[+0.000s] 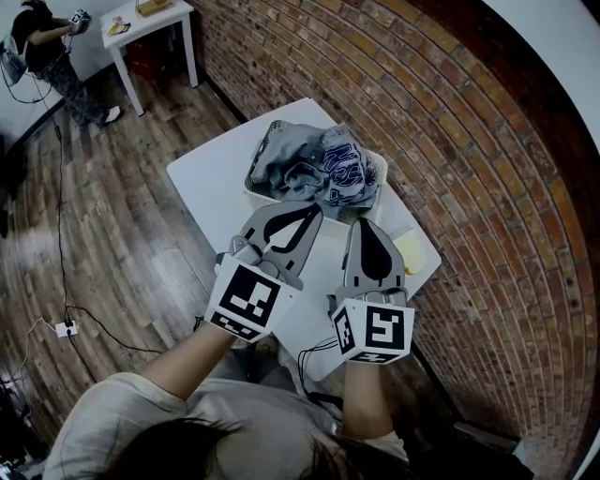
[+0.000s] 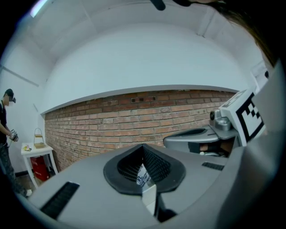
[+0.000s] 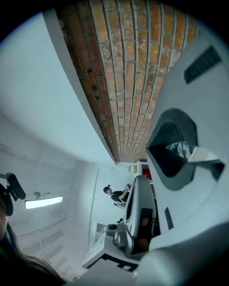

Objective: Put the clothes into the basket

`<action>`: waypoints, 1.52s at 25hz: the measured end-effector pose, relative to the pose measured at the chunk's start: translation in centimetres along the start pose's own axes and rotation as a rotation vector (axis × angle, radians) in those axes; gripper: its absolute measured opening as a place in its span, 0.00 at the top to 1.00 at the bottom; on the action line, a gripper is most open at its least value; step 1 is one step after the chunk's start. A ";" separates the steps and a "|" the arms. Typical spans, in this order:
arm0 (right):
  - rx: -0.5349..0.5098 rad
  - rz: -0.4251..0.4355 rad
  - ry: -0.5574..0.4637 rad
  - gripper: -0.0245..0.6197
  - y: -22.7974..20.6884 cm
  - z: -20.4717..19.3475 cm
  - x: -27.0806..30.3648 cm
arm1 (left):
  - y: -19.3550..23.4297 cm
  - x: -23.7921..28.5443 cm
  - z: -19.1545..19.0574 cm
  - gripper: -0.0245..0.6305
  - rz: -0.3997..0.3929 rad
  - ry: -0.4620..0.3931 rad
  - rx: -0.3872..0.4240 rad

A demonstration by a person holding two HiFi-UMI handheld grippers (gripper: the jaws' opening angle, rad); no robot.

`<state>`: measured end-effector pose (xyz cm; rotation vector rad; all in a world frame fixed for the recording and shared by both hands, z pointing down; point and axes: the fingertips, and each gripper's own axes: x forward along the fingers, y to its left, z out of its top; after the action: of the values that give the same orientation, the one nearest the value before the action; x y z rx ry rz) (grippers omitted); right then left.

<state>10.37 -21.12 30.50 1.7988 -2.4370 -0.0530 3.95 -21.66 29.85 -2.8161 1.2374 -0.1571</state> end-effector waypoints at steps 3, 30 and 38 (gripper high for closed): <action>-0.005 0.007 -0.001 0.95 1.3 1.0 -2.3 | -1.3 -2.1 0.7 0.95 -0.016 -0.005 -0.026; 0.022 0.072 0.035 0.95 7.0 2.1 -12.1 | -8.7 -9.7 2.9 0.95 -0.078 -0.046 -0.082; 0.022 0.073 0.033 0.95 7.0 2.1 -12.5 | -8.7 -9.9 2.6 0.95 -0.076 -0.023 -0.088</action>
<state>7.11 -7.17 28.24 1.7040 -2.4872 0.0103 3.97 -8.42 27.47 -2.9326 1.1619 -0.0759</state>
